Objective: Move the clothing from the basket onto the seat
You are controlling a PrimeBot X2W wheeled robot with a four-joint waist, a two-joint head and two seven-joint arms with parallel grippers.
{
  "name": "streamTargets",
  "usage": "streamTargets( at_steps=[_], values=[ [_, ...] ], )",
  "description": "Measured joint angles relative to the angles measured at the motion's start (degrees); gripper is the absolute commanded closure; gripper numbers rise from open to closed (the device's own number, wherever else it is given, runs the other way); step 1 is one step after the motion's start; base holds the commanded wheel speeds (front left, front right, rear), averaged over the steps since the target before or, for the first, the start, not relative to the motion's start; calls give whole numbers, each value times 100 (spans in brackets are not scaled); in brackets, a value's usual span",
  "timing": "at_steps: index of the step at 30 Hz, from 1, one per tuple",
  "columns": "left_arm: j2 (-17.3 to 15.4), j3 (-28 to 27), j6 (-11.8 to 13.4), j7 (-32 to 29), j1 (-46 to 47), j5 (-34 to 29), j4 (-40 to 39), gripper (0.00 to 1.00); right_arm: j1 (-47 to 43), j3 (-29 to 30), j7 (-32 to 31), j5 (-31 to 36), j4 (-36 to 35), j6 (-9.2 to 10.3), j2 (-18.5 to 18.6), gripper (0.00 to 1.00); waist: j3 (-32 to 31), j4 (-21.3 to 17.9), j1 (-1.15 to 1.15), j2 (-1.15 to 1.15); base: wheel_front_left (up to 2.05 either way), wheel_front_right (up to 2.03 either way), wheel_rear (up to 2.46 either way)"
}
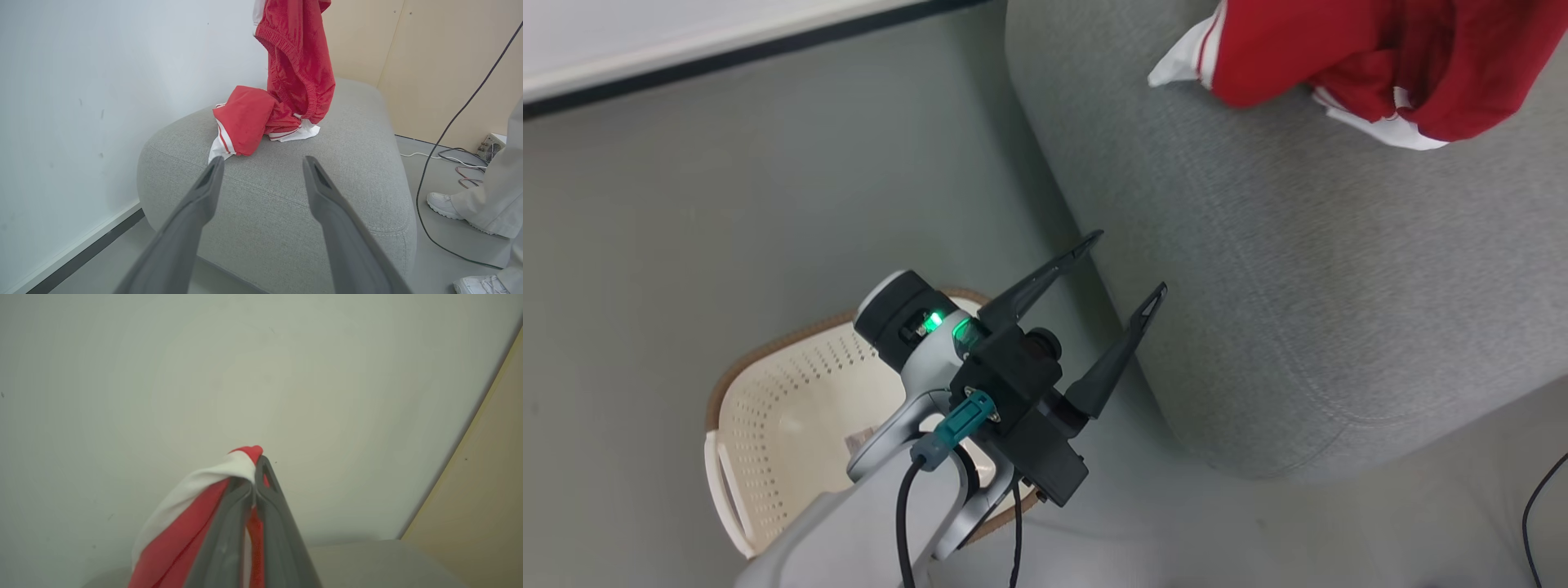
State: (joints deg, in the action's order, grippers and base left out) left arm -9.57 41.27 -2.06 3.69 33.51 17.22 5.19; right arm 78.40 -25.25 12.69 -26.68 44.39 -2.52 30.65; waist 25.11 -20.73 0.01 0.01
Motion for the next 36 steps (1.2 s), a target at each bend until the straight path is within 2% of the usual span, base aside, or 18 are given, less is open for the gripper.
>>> streamTargets(
  at_steps=[10, 18, 19, 20, 22, 23, 36],
  values=[
    [-332, -98, -29, -258, 354, -237, -428, 0, -312, -148, 49, -152, 642, -3, -675, 100, 874, 254, 0, 0, 0, 0, 0],
    [-385, -123, -55, -256, 539, -278, -321, 0, -620, -202, 103, -155, 1266, -52, -871, 100, 1271, 193, 0, 0, 0, 0, 0],
    [-408, -141, -55, -255, 539, -278, -302, 0, -622, -209, 107, -154, 1317, -52, -896, 89, 1274, 171, 0, 0, 0, 0, 0],
    [-436, -159, -55, -250, 538, -278, -288, 0, -622, -210, 109, -154, 1344, -54, -920, 70, 1269, 151, -1, 0, 0, 0, 0],
    [-480, -201, -54, -245, 537, -277, -263, 0, -622, -218, 138, -154, 1383, -94, -945, 11, 1244, 117, -1, -1, 0, 0, 0],
    [-490, -219, -54, -208, 536, -276, -246, 0, -622, -224, 155, -154, 1405, -103, -956, 0, 1228, 100, -1, -1, 0, 0, 0],
    [-637, -491, 12, 71, 214, -55, 83, 0, -1159, -375, 177, -101, 1355, -324, -1104, 0, 796, -143, -1, -1, 0, 0, 0]
  ],
)
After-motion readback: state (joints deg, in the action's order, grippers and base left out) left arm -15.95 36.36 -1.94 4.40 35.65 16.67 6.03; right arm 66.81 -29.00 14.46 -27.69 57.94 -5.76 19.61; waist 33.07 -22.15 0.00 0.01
